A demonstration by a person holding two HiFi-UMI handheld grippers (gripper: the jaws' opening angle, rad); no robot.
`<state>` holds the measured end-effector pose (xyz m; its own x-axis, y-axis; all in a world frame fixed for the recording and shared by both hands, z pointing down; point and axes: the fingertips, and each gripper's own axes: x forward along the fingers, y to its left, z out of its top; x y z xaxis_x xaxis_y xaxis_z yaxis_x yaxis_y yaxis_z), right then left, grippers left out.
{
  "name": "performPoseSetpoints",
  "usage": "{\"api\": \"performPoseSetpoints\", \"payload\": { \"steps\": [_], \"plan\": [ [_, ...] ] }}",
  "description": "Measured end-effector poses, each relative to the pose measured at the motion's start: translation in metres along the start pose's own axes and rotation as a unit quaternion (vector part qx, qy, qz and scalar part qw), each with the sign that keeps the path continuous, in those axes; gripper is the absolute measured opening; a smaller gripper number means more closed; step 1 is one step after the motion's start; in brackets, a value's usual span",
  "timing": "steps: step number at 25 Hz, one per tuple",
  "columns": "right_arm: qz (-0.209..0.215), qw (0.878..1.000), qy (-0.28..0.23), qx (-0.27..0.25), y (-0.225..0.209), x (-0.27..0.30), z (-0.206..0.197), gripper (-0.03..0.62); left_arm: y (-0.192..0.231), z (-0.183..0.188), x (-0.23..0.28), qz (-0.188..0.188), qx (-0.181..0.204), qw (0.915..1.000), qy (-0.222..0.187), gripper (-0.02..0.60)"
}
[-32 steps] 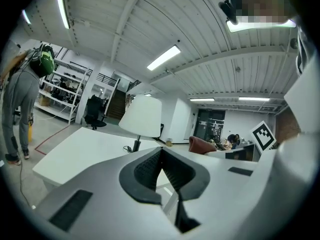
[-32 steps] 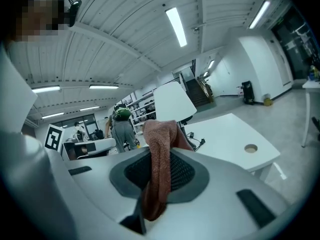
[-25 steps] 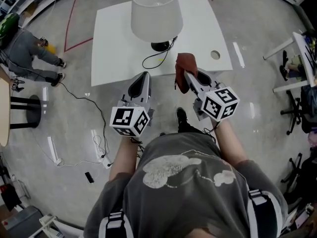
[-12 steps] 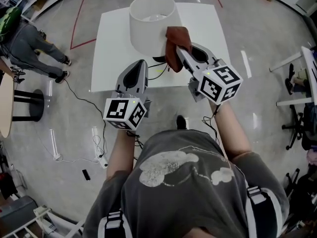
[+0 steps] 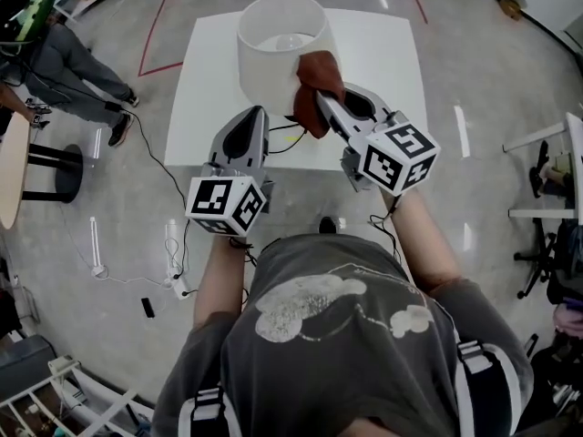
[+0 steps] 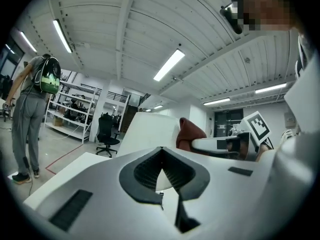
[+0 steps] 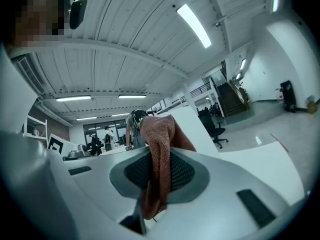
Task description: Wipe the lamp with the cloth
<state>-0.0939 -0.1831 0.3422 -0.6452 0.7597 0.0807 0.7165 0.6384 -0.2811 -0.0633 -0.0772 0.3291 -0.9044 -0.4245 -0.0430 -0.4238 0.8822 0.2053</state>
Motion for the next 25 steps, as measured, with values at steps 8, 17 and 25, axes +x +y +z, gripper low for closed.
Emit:
{"api": "performPoseSetpoints", "payload": {
  "steps": [8, 17, 25],
  "plan": [
    [-0.023, 0.998, 0.055, 0.018, -0.022, -0.006, -0.053, 0.058, 0.008, -0.028, 0.009, 0.002, -0.020, 0.9996, 0.021, 0.007],
    [-0.124, 0.986, 0.095, 0.049, -0.047, -0.017, -0.091, 0.058, 0.030, -0.035, 0.017, -0.045, -0.047, 0.9967, 0.049, 0.007],
    [-0.167, 0.985, 0.037, 0.019, -0.044, -0.025, -0.037, 0.058, 0.043, -0.006, 0.015, -0.088, -0.043, 0.9950, 0.020, 0.006]
  ]
}}
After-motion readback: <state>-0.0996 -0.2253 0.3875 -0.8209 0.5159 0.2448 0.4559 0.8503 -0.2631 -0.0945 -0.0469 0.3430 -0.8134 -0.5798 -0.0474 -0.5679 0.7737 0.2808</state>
